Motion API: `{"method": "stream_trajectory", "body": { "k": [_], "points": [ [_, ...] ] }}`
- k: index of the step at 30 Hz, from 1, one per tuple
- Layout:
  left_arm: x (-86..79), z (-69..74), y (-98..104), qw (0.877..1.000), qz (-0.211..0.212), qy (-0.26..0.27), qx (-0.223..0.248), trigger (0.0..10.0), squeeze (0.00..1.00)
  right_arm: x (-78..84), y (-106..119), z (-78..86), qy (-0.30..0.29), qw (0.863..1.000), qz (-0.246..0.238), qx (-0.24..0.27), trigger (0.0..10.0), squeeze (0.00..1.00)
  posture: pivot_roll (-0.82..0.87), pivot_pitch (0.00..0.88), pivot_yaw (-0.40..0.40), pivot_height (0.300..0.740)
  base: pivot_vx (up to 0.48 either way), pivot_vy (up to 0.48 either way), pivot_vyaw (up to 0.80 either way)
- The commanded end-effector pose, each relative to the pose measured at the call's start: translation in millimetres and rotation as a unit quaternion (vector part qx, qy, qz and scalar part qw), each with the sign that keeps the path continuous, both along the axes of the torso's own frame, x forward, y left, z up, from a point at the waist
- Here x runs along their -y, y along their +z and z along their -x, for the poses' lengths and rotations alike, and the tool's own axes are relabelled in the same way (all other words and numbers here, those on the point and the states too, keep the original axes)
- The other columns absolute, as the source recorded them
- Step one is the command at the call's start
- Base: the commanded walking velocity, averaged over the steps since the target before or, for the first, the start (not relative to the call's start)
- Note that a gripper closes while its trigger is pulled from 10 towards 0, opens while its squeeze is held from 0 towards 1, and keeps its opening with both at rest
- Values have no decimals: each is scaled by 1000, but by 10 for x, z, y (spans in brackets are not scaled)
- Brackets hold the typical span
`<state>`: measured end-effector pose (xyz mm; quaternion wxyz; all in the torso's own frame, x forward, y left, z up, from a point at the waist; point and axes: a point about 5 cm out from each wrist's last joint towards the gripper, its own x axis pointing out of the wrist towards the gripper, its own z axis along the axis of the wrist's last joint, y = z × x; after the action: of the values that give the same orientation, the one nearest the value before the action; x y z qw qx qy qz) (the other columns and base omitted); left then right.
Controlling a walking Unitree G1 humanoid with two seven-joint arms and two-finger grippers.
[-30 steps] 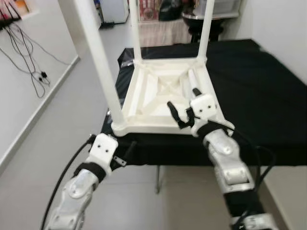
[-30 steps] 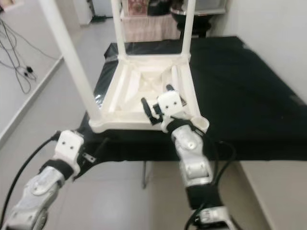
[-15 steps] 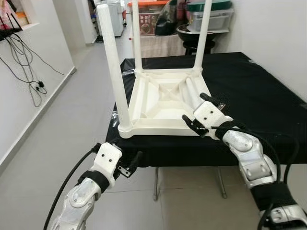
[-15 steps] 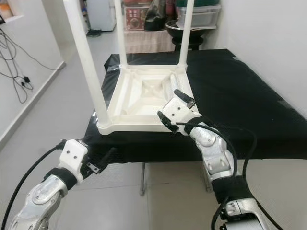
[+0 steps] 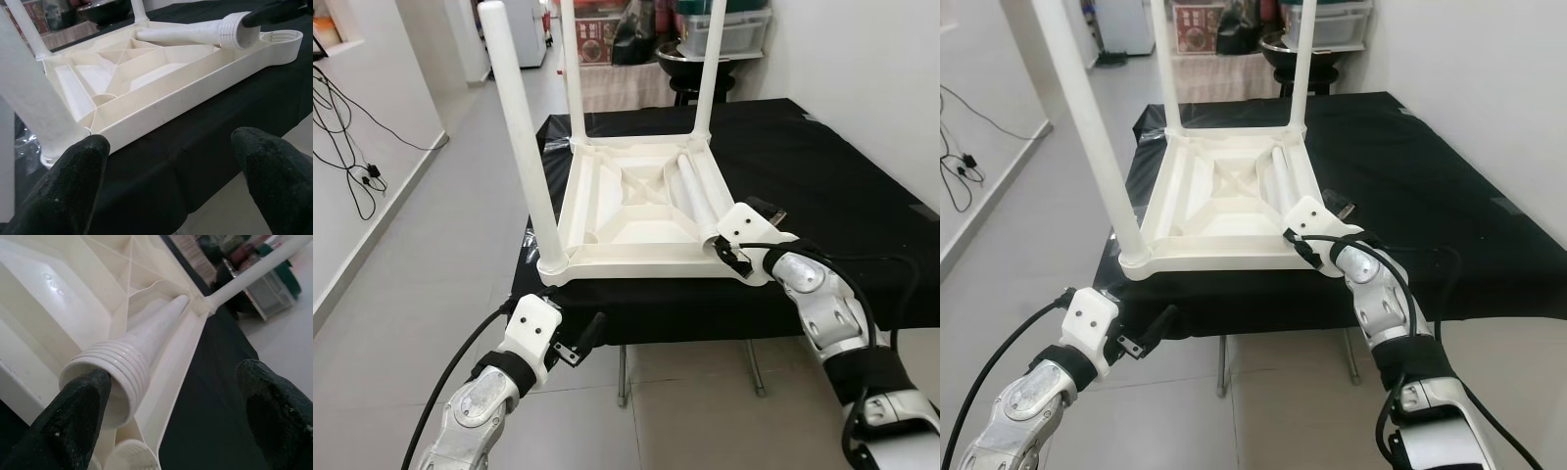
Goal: Building children table
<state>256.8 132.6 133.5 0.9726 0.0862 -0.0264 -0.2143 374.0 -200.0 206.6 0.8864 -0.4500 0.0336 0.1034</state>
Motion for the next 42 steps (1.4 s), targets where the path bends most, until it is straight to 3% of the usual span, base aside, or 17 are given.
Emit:
{"method": "stream_trajectory", "body": {
  "k": [1, 9, 17, 19, 20, 21, 22, 39, 42],
  "points": [
    [10, 21, 6, 1000, 7, -1, 2, 10000, 0, -71, -54, -25, 3, 1000, 10, -15, 10000, 0, 19, 89, 15, 740, 0, 0, 0],
    [20, 37, 11, 1000, 10, 0, 2, 10000, 0, -113, -126, -64, -11, 999, 18, -29, 10000, 0, 21, 99, 11, 740, 0, 0, 0],
    [30, 48, 15, 1000, 13, 0, 2, 10000, 0, -205, -87, -177, -79, 997, -6, 19, 10000, 0, 21, 103, 6, 740, 0, 0, 0],
    [35, 55, 15, 1000, 14, 1, 2, 10000, 0, -311, -92, -221, -93, 995, -23, 35, 10000, 0, 26, 105, 1, 740, 0, 0, 0],
    [37, 56, 15, 1000, 15, 1, 2, 10000, 0, -327, -94, -227, -94, 995, -26, 36, 5529, 0, 26, 105, 1, 740, 0, 0, 0],
    [37, 56, 15, 1000, 15, 1, 2, 10000, 0, -327, -94, -227, -94, 995, -26, 36, 5529, 0, 26, 105, 1, 740, 0, 0, 0],
    [45, 61, 16, 1000, 15, 2, 2, 10000, 0, -376, -131, -237, -89, 995, -28, 33, 0, 0, 29, 108, -5, 740, 0, 0, 0],
    [66, 70, 18, 1000, 19, 2, 1, 10000, 0, -454, -339, -237, -85, 996, -23, 11, 0, 0, 8, 114, -13, 740, 0, 0, 0],
    [58, 58, 19, 1000, 20, 2, 0, 10000, 0, -480, -363, -236, -81, 995, -56, 5, 0, 0, 7, 111, -13, 740, 0, 0, 0]
  ]
}}
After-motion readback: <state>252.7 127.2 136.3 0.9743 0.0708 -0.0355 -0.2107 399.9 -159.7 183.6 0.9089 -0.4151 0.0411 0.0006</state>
